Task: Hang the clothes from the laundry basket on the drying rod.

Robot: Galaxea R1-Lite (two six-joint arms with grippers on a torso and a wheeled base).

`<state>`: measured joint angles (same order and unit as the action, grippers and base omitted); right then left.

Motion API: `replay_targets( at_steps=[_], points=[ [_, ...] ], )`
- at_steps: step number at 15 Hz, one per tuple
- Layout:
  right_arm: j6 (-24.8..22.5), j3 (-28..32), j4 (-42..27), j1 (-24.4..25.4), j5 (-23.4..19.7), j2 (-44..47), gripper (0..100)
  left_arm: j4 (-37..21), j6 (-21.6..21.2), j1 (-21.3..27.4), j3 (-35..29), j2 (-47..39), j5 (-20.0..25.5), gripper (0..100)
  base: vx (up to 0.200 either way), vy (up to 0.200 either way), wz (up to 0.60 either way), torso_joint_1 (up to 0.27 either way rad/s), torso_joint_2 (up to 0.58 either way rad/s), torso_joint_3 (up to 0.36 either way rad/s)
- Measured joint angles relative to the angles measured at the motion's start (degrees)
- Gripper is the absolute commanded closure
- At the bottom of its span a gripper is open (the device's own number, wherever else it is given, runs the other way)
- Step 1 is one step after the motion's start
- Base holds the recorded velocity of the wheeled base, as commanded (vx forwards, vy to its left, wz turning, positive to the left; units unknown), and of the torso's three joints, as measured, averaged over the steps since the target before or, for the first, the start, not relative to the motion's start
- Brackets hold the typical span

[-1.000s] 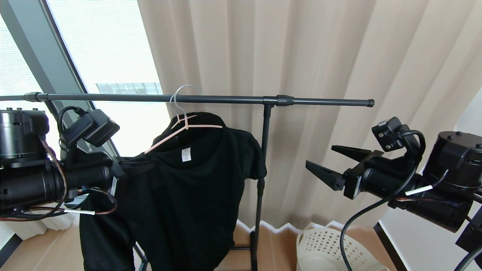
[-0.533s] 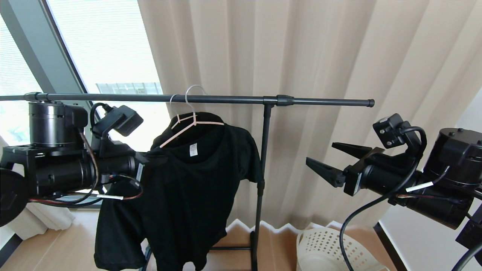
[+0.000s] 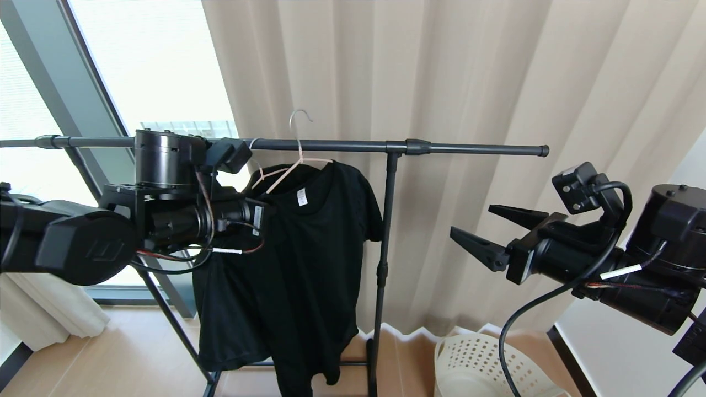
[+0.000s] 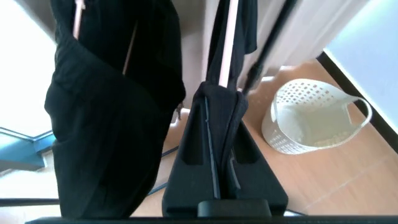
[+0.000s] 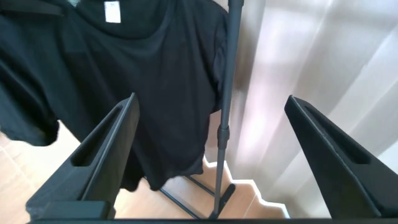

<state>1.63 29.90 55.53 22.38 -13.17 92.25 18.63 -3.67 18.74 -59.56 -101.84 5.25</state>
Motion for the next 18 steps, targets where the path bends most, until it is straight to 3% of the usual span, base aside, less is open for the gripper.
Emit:
replay_targets(
  at_steps=[3,7,18],
  points=[
    [-0.1,-0.1,0.0,-0.1,0.0,-0.9,0,0.0,3.6,1.7,-4.7,-4.3,-2.6,100,0.0,0.0,0.0,0.0,0.0,0.0],
    [-0.1,-0.2,0.0,-0.3,0.0,-1.3,0,0.1,6.5,2.6,-8.0,-8.6,-2.8,100,0.0,0.0,0.0,0.0,0.0,0.0],
    [-0.1,-0.2,0.0,-0.3,-0.1,-1.3,0,0.2,7.4,2.5,-8.2,-13.2,-2.6,100,0.0,0.0,0.0,0.0,0.0,0.0]
  ],
)
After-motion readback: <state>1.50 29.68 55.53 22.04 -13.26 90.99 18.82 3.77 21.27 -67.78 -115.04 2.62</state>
